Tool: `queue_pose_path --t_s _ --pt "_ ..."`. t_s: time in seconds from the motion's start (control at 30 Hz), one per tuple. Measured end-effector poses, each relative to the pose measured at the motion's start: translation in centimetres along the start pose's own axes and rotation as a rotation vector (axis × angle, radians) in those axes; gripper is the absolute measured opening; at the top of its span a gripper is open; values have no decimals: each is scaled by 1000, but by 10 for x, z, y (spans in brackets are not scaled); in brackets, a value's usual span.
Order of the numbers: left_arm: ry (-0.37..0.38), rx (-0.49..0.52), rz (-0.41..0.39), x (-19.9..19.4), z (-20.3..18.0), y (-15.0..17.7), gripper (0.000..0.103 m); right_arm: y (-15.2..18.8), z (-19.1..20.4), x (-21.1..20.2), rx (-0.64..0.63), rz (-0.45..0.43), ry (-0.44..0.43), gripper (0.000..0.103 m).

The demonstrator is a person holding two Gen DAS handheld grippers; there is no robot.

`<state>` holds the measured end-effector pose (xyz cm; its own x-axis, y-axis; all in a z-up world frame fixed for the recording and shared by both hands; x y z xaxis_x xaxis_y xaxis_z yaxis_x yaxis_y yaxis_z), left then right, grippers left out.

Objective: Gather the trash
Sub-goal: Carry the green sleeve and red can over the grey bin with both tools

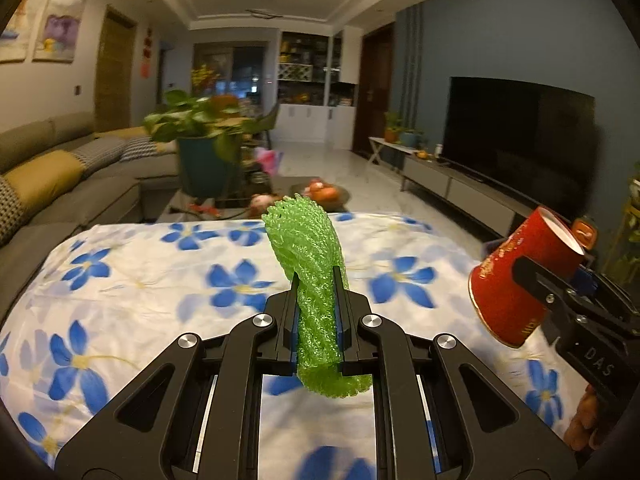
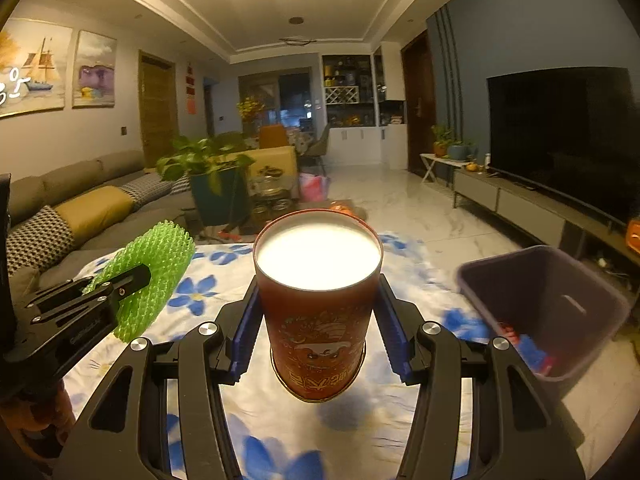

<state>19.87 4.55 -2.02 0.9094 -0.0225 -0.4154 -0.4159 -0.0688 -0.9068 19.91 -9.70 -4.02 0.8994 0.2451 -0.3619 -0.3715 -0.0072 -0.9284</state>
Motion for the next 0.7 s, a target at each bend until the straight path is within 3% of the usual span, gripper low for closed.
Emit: queue_pose_path --t_s 0.7 --pt "234 131 -12 22 -166 -10 12 4 -137 -34 53 -45 255 53"
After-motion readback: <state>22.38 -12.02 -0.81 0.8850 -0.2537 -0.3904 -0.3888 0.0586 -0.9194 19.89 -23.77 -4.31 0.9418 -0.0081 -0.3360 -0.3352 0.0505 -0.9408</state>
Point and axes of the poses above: each gripper's, at about its wrist camera, not at the fingertips, and x roughly the way its jaws point, z to its left, y to its underside, the point moved 5 cm from there along x, roughly the way its jaws point
